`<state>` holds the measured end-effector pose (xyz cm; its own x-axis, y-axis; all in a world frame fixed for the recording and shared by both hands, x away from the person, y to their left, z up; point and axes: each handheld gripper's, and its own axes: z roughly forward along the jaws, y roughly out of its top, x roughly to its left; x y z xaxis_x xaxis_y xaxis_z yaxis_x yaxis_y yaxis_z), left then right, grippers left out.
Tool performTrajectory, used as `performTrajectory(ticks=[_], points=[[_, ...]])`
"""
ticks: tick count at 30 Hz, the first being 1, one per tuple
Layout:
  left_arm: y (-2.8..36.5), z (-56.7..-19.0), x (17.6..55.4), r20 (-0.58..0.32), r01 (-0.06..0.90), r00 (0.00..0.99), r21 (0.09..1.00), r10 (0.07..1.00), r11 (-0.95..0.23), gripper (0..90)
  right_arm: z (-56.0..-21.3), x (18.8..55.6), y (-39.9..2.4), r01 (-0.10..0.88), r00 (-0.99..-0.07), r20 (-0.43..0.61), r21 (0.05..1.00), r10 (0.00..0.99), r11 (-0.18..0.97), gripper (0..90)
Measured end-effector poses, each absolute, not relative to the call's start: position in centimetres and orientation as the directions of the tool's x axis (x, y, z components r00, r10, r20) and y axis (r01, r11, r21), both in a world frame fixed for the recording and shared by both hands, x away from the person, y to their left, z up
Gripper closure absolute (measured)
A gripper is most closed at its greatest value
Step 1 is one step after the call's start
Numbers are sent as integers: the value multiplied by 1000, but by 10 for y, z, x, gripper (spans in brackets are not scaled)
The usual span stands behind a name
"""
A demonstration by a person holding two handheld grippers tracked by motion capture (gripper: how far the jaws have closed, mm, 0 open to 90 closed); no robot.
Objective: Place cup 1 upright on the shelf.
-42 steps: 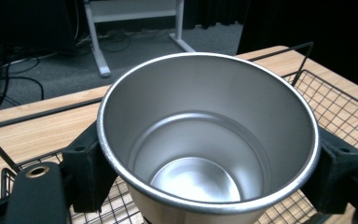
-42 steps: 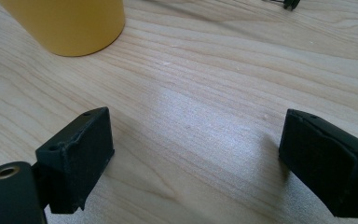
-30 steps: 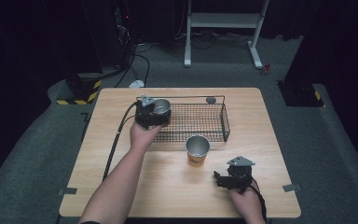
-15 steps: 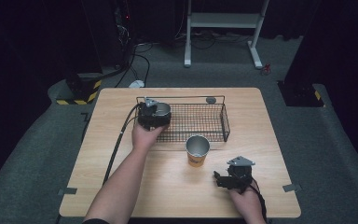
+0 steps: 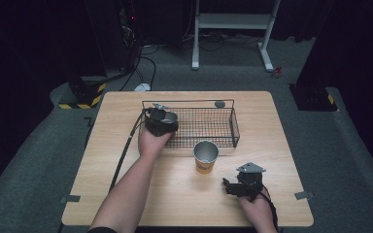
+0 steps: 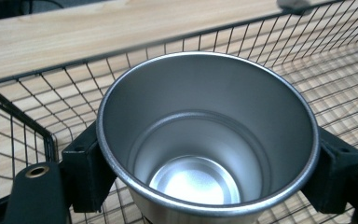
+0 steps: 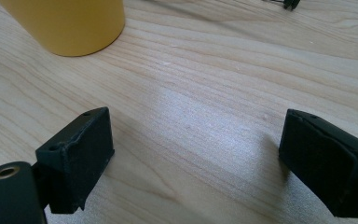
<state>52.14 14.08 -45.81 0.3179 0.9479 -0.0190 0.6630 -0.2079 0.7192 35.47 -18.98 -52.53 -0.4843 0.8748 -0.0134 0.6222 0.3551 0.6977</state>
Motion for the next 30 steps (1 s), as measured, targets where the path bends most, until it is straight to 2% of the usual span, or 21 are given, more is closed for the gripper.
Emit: performTrajectory(ticks=[30], points=[[139, -464, 521, -26, 716, 331, 659, 943, -232, 186, -525, 355, -190, 622, -484, -14, 697, 875, 356, 94]])
